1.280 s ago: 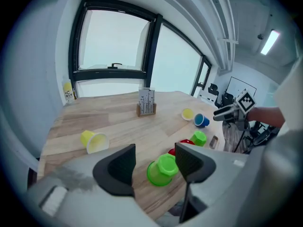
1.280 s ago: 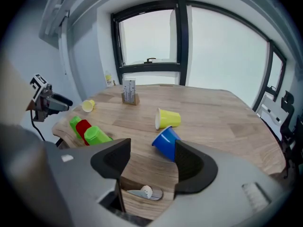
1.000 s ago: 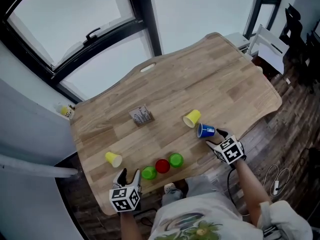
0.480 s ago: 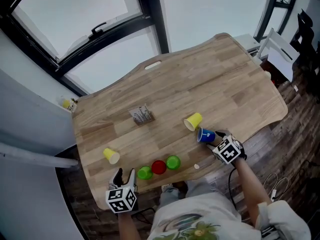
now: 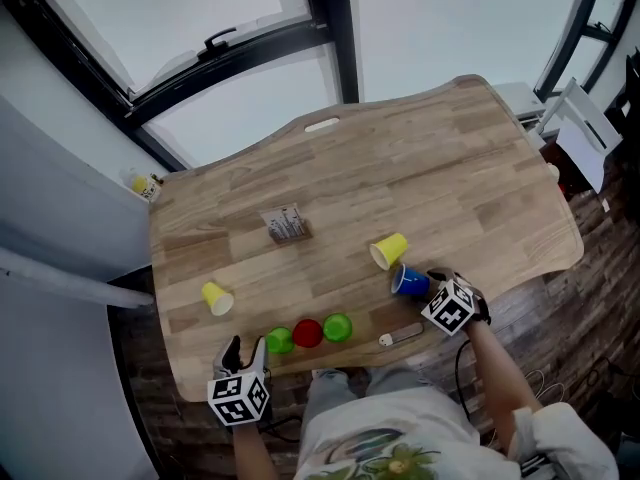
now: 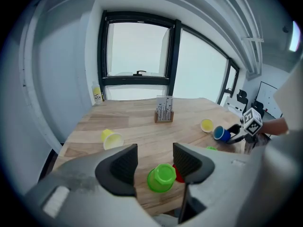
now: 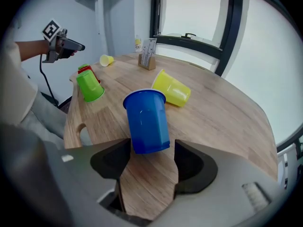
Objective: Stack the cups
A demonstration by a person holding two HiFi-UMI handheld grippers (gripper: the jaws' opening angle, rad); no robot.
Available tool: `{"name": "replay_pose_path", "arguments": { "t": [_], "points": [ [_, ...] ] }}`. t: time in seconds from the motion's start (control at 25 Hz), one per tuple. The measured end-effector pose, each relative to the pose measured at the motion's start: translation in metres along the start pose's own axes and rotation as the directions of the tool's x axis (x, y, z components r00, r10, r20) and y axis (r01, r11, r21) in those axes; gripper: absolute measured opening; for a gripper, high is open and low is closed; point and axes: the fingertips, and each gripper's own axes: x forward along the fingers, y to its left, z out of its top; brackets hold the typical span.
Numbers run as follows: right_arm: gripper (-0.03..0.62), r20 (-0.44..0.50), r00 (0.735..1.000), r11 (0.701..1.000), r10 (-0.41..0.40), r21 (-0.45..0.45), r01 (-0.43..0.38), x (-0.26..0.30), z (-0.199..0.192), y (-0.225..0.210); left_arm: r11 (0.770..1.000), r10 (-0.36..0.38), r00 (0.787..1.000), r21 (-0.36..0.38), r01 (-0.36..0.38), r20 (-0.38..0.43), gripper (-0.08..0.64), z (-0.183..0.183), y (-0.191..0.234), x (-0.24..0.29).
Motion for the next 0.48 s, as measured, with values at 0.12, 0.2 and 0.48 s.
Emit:
{"name": "replay_pose_path", "arguments": {
  "t": [0.12,0.2,0.48],
  "points": [
    [0.247,0.012,1.000,0.999,0.022,-0.025,-0.021,0.002,0.000,0.000,1.000,0.014,1.000,-0.005,-0.014,-0.007,0.247,-0.004,-0.005,0.001],
    [0.247,0.025,0.999,0.999,0.027,-0.022,-0.026,0.002,0.000,0.000,1.000,0.014,1.000,0.000,-0.014,-0.015,0.247,-0.006,-0.009,0.003],
    [0.247,0.099,0.995,1.000,0.013,0.024,-0.016,-0.017,0.008,0.008,1.000,-0.010,0.999,0.029,0.011,-0.031,0.247,-0.003,-0.020,0.016]
  ]
}}
